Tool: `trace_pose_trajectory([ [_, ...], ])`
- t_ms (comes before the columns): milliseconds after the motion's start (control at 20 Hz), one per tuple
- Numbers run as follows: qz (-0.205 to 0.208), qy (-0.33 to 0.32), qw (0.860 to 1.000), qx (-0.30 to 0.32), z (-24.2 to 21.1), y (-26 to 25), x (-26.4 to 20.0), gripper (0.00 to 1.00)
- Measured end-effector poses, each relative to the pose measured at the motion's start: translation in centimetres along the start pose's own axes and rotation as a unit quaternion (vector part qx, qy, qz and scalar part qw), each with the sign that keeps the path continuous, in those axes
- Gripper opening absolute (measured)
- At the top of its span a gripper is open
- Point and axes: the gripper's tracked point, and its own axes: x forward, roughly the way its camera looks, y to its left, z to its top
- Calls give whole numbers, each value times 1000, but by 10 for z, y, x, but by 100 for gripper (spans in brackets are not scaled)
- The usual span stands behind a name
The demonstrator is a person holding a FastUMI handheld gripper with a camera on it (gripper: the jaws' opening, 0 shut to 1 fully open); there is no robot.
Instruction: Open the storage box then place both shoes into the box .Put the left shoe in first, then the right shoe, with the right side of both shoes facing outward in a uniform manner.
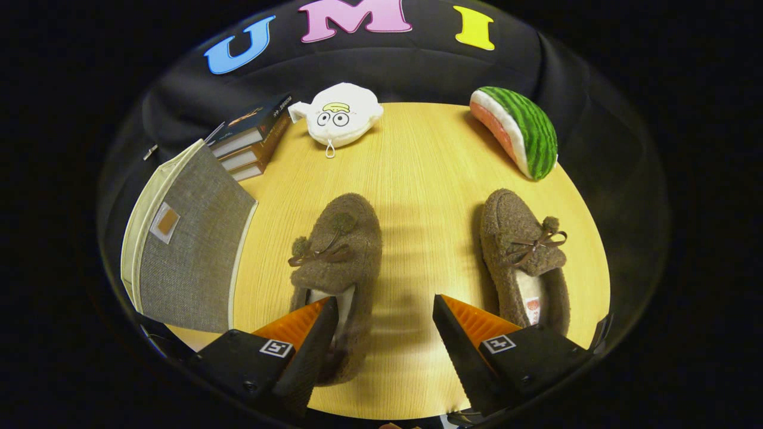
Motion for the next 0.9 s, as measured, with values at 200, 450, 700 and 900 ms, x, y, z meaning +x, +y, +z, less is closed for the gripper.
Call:
trace_pose_trajectory([
  [200,11,20,1000,18,1,4,20,98],
  [450,34,44,998,38,-1,20,31,44],
  [700,53,61,995,58,-3,28,33,25],
  [900,57,69,994,69,-4,27,30,7],
])
